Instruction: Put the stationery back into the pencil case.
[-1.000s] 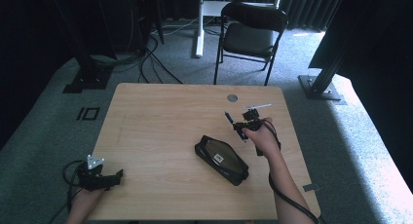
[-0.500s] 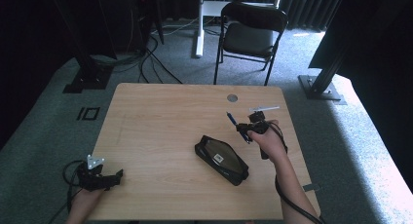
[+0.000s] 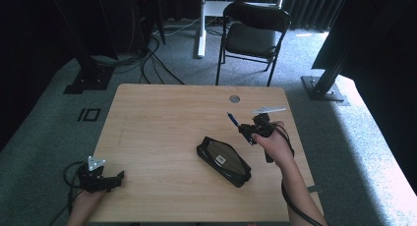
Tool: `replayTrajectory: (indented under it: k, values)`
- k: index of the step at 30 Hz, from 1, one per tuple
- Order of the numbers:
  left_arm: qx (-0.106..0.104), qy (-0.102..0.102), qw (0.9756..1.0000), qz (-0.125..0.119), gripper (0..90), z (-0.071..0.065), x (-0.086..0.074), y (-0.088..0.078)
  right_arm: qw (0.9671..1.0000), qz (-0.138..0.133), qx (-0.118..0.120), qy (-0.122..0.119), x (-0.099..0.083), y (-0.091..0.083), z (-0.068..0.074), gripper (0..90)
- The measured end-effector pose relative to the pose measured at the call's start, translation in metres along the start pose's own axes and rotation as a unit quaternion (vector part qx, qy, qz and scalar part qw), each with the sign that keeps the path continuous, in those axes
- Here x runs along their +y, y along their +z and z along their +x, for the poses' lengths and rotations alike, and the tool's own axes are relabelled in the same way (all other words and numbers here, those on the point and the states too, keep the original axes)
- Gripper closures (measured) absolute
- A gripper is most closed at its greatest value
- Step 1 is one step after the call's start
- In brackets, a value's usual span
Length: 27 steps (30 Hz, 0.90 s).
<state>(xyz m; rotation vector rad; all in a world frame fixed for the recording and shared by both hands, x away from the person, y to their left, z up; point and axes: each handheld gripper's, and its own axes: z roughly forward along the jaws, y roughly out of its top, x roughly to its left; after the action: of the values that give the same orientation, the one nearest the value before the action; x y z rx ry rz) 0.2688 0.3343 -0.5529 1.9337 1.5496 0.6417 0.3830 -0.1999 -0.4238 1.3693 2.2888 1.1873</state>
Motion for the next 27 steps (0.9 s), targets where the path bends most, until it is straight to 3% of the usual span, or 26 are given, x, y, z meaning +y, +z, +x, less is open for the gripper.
replayTrajectory:
  k: [7,10,27]
  values:
    - [0.0,0.0,1.0,0.0,0.4,0.0,0.0,0.0,0.9999,-0.009,0.011,-0.01,0.0,-0.006,0.009,79.5]
    - [0.0,0.0,1.0,0.0,0.4,0.0,0.0,0.0,0.9996,-0.014,0.003,-0.025,0.002,-0.01,0.017,79.5]
    - [0.0,0.0,1.0,0.0,0.4,0.0,0.0,0.0,0.9966,-0.022,0.055,-0.057,0.004,-0.015,0.049,79.4]
